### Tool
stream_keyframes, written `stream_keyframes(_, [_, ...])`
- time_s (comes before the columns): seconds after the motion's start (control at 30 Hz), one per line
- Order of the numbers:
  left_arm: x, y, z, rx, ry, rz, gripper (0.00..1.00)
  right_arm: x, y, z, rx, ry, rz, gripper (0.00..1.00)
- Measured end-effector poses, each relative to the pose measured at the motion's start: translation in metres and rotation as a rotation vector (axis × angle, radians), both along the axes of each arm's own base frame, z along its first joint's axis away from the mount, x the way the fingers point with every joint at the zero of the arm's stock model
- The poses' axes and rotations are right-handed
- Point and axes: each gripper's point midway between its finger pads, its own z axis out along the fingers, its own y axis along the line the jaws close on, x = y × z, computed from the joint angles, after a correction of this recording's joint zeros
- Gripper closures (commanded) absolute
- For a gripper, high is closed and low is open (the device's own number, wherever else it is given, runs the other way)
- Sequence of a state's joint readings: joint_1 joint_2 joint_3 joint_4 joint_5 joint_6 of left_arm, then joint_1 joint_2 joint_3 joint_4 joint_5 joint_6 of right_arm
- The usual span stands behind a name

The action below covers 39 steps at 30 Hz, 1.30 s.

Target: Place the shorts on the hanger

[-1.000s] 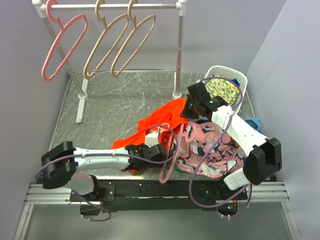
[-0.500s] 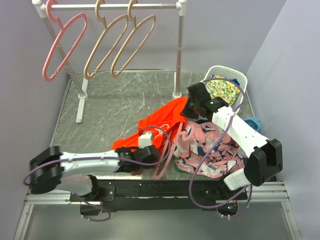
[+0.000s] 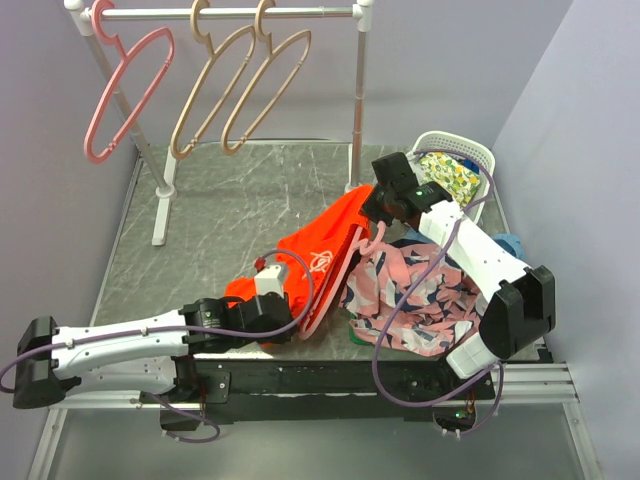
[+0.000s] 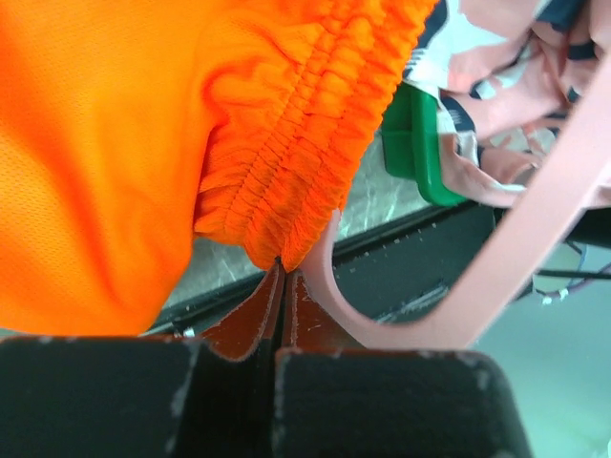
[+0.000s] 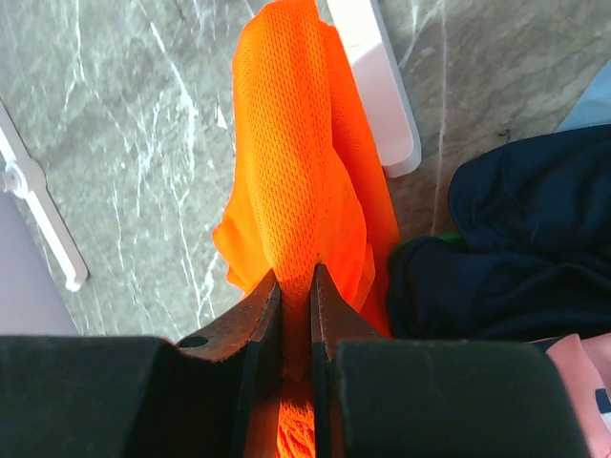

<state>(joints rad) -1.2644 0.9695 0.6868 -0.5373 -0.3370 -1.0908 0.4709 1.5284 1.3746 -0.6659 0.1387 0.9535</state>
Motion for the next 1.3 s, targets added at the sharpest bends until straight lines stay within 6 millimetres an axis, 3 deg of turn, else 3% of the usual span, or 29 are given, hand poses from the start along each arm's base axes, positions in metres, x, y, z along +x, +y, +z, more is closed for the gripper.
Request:
stream_keyframes(0.53, [-0.023,0.004,0.054,-0.071,0.012,-0.088,0.99,0.01,-0.015,-0.006,-0.01,-0.019,-0.11,1.0])
stream_keyframes(0.7, [-0.027,0.0,0.086,-0.119,0.001,-0.118,0.99,-0.002,-0.009,-0.022,-0.032,-0.009,-0.134,1.0])
stream_keyframes(0.8, [-0.025,-0.007,0.106,-0.154,-0.02,-0.125,0.99,-0.011,0.005,-0.02,-0.048,-0.032,-0.141,1.0])
stream_keyframes(0.97, [-0.014,-0.013,0.101,-0.106,-0.033,-0.124,0.99,-0.032,0.025,-0.012,-0.031,-0.002,-0.126,1.0])
stream_keyframes(1.13, [0.0,-0.009,0.093,-0.055,-0.049,-0.113,0.98,-0.038,0.019,-0.003,-0.028,0.035,-0.155,1.0])
stream_keyframes(1.3, [0.011,-0.008,0.104,-0.031,-0.093,-0.119,0.98,-0.034,0.018,-0.006,0.001,0.084,-0.125,1.0])
